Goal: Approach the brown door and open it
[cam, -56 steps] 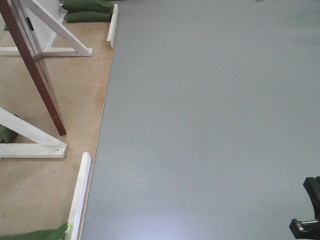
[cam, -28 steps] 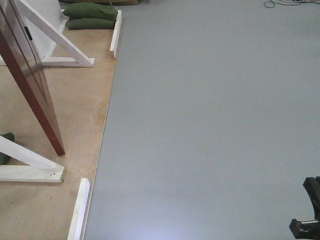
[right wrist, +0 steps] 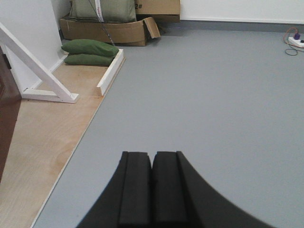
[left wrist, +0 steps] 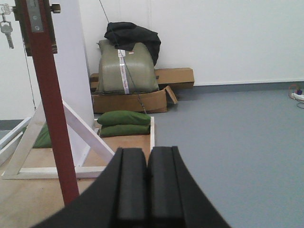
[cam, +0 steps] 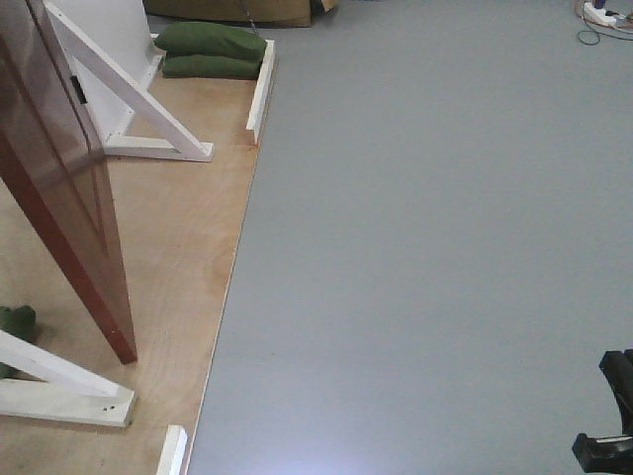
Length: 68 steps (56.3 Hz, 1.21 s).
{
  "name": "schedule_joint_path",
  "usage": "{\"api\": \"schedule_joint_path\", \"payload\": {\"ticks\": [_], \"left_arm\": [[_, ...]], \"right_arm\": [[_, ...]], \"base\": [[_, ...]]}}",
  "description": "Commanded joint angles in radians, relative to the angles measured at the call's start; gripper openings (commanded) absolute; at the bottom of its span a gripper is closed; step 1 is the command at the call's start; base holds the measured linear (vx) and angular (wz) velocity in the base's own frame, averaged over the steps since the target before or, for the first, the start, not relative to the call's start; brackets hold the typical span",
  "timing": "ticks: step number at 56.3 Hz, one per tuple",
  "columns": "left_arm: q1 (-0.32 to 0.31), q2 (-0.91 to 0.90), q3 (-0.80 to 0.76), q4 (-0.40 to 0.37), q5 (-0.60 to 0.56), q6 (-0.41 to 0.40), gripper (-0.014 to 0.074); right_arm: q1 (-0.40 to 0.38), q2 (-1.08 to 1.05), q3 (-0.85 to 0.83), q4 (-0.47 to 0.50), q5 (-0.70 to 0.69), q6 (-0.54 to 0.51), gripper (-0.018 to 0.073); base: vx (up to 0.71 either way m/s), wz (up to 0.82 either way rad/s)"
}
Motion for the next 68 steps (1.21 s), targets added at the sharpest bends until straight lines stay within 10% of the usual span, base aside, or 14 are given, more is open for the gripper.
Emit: {"api": "schedule_joint_path", "payload": {"ticks": [1, 68], "left_arm": [[-0.002, -0.014, -0.017, -0.003, -0.077, -0.009, -0.0003], [-0.002, -0.014, -0.017, -0.003, -0.077, -0.009, -0.0003]], "right_arm": [[-0.002, -0.006, 0.003, -0.007, -0.078, -0.009, 0.0000], [-0.002, -0.006, 0.003, -0.007, -0.080, -0.009, 0.0000]], "base": [[0.42, 0.11], [0.38, -0.02]]}}
